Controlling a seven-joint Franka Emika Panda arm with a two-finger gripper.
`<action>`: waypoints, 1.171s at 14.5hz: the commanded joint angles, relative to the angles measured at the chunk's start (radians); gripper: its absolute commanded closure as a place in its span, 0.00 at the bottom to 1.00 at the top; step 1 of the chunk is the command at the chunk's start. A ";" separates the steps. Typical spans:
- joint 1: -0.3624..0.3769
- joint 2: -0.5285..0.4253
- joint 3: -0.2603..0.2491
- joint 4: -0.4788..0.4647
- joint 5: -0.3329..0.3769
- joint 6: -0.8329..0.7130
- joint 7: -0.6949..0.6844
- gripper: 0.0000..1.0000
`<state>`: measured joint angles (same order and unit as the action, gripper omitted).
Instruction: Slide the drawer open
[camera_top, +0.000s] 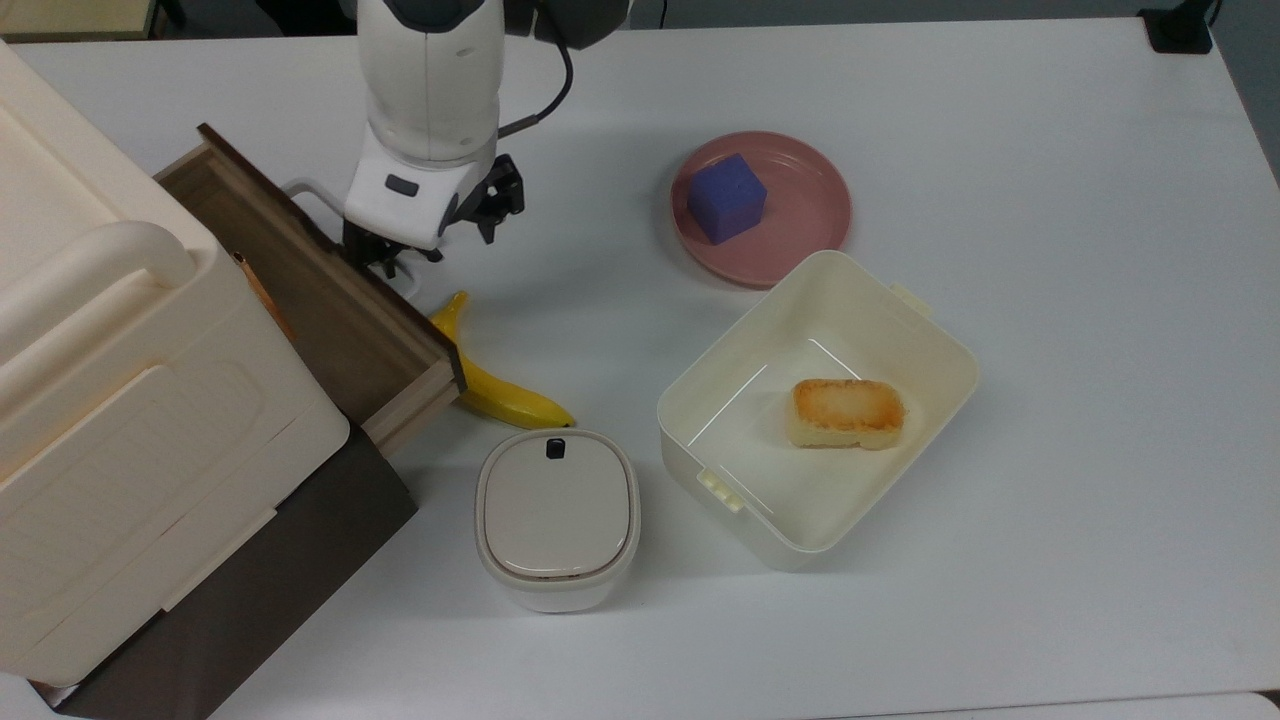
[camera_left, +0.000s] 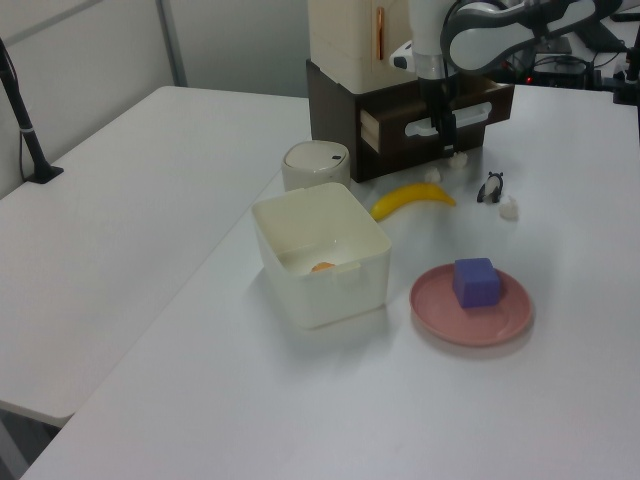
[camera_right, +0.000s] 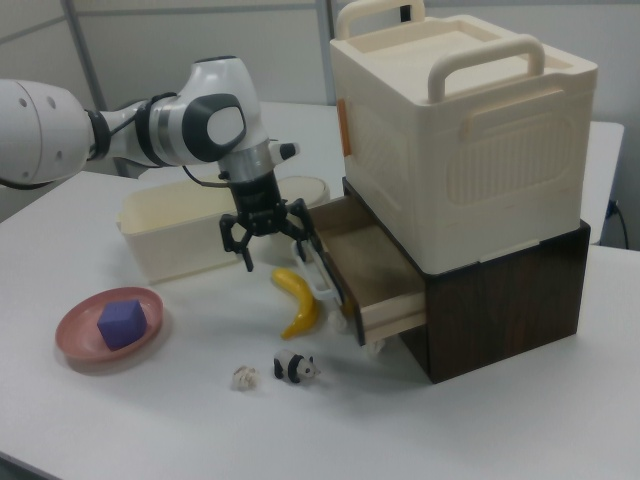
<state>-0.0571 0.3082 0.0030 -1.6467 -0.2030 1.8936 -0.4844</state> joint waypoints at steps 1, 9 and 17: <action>0.013 -0.031 0.072 -0.056 0.089 -0.097 0.010 0.00; -0.079 -0.076 0.057 0.070 0.318 -0.097 0.070 0.00; -0.116 -0.207 0.054 0.074 0.356 -0.125 0.304 0.00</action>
<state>-0.1587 0.1794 0.0454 -1.5574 0.1434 1.8159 -0.3561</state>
